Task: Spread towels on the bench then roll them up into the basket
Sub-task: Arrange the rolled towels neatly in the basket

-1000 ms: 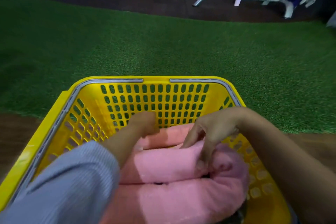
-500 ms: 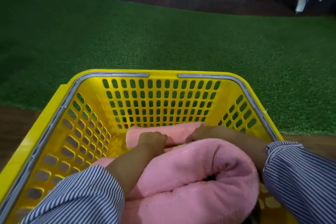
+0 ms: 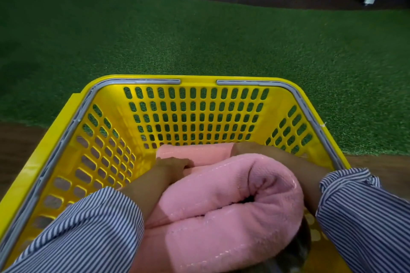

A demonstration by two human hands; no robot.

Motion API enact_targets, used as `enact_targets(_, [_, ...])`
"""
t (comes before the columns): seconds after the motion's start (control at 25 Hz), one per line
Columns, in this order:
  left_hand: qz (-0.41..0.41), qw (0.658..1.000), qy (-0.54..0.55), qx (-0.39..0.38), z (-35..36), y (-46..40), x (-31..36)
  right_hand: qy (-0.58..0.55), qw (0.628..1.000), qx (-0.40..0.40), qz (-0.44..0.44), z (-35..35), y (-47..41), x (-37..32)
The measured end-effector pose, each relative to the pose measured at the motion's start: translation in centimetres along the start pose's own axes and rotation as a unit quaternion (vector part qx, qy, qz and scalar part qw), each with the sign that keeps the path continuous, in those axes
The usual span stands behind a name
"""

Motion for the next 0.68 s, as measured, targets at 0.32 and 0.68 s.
enact_targets(0.32, [0.039, 0.952, -0.264, 0.153, -0.2, 0.8, 1.2, 0.069, 0.997, 0.005, -0.013, -0.6, 0.0, 0.9])
enact_targets(0.68, [0.076, 0.926, 0.263, 0.261, -2.5, 6.3, 0.1, -0.179, 0.972, -0.035, -0.150, -8.6, 10.9, -1.7])
Point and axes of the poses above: each hand's wrist, its own y-axis away from the middle knuckle, its own z-axis out of the palm, x = y × z, the point moved 1 cm from there along -y, towards the middle knuckle, and after that the axes turned 4 degrees about y, right-handed, at the moved point
